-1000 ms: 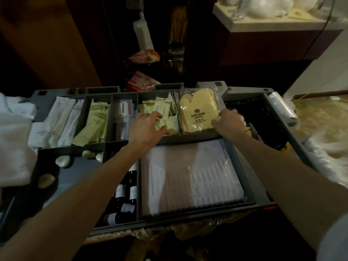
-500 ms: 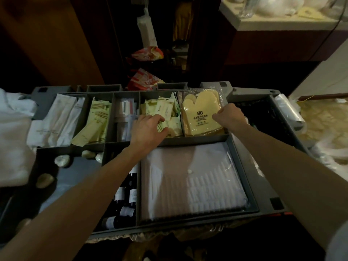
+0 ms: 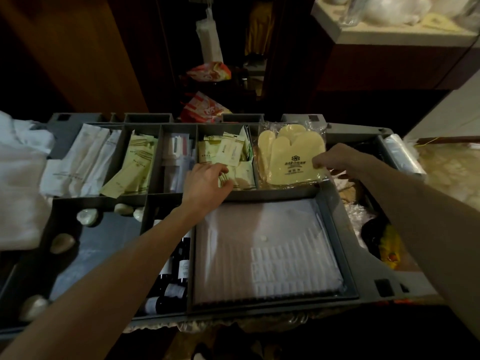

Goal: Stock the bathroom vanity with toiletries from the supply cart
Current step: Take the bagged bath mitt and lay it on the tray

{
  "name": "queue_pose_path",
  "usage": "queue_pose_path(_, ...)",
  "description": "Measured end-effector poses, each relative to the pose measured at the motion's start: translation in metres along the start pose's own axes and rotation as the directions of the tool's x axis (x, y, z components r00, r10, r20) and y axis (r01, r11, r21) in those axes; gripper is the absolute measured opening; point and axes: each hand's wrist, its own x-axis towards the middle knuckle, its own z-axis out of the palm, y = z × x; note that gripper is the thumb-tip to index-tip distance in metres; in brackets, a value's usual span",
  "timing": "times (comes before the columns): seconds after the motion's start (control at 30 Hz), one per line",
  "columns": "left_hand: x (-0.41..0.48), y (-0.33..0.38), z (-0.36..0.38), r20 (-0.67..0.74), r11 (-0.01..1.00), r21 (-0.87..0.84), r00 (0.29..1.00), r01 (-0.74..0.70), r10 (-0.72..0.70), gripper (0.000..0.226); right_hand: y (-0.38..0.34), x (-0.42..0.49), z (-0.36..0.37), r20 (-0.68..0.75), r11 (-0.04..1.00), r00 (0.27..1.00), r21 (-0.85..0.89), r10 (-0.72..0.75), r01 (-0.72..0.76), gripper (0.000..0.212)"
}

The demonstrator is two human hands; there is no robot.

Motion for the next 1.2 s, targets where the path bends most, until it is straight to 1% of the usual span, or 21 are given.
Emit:
queue_pose_path(0.07, 0.001, 0.003, 0.002, 0.005, 1.0, -0.002, 1.0, -0.004, 0.004, 0.035, 0.005, 0.002, 0.006, -0.075, 0.984, 0.997, 0.178, -0.009, 0.022, 0.029)
queue_pose_path(0.13, 0.001, 0.006, 0.003, 0.008, 1.0, 0.002, 1.0, -0.007, 0.007, 0.034, 0.005, 0.004, 0.012, -0.135, 0.94, 0.991, 0.338, -0.002, 0.048, 0.03)
queue_pose_path(0.2, 0.001, 0.007, 0.004, 0.022, 1.0, 0.001, 1.0, -0.003, 0.003, 0.032, 0.003, 0.006, 0.016, -0.165, 0.896, 0.986, 0.442, 0.03, 0.047, 0.034)
queue_pose_path(0.27, 0.001, 0.007, 0.006, 0.026, 1.0, -0.008, 1.0, 0.001, -0.001, 0.03, 0.001, 0.009, 0.019, -0.162, 0.867, 0.985, 0.498, 0.064, 0.025, 0.038)
queue_pose_path(0.33, 0.001, 0.009, 0.008, 0.031, 1.0, -0.015, 1.0, 0.004, -0.003, 0.028, 0.001, 0.011, 0.021, -0.124, 0.86, 0.989, 0.511, 0.078, -0.004, 0.039)
queue_pose_path(0.47, 0.001, 0.014, 0.01, 0.021, 1.0, -0.025, 1.0, -0.001, 0.002, 0.026, 0.0, 0.013, 0.025, -0.056, 0.896, 0.995, 0.441, 0.088, -0.054, 0.046)
queue_pose_path(0.53, 0.005, 0.015, 0.01, 0.011, 0.999, -0.033, 1.0, -0.005, 0.006, 0.027, -0.002, 0.015, 0.026, 0.005, 0.902, 0.997, 0.424, 0.082, -0.076, 0.042)
queue_pose_path(0.6, 0.008, 0.017, 0.011, 0.013, 0.999, -0.049, 1.0, 0.001, 0.0, 0.03, -0.003, 0.012, 0.025, 0.095, 0.904, 0.993, 0.414, 0.068, -0.102, 0.033)
queue_pose_path(0.67, 0.011, 0.02, 0.011, 0.017, 0.997, -0.072, 1.0, 0.02, -0.019, 0.035, -0.003, 0.009, 0.024, 0.137, 0.9, 0.989, 0.424, 0.052, -0.106, 0.03)
queue_pose_path(0.73, 0.013, 0.022, 0.011, 0.013, 0.994, -0.097, 0.999, 0.046, -0.045, 0.039, 0.001, 0.008, 0.023, 0.119, 0.879, 0.992, 0.469, 0.03, -0.082, 0.031)
queue_pose_path(0.8, 0.017, 0.024, 0.013, 0.019, 0.99, -0.122, 0.997, 0.077, -0.075, 0.04, 0.007, 0.008, 0.021, 0.064, 0.846, 0.998, 0.532, 0.005, -0.038, 0.03)
queue_pose_path(0.9, 0.026, 0.03, 0.013, 0.049, 0.985, -0.137, 0.994, 0.104, -0.098, 0.041, 0.015, 0.003, 0.018, -0.04, 0.831, 0.999, 0.554, -0.035, 0.051, 0.03)
queue_pose_path(1.0, 0.042, 0.041, 0.014, 0.083, 0.981, -0.146, 0.99, 0.128, -0.117, 0.038, 0.024, -0.005, 0.018, -0.113, 0.799, 0.993, 0.594, -0.029, 0.09, 0.033)
queue_pose_path(1.1, 0.057, 0.056, 0.018, 0.092, 0.985, -0.121, 0.99, 0.122, -0.111, 0.031, 0.037, -0.013, 0.019, -0.145, 0.779, 0.989, 0.621, 0.007, 0.086, 0.031)
queue_pose_path(1.2, 0.068, 0.071, 0.025, 0.079, 0.997, -0.054, 0.996, 0.048, -0.044, 0.025, 0.054, -0.017, 0.017, -0.145, 0.76, 0.986, 0.649, 0.083, 0.031, 0.024)
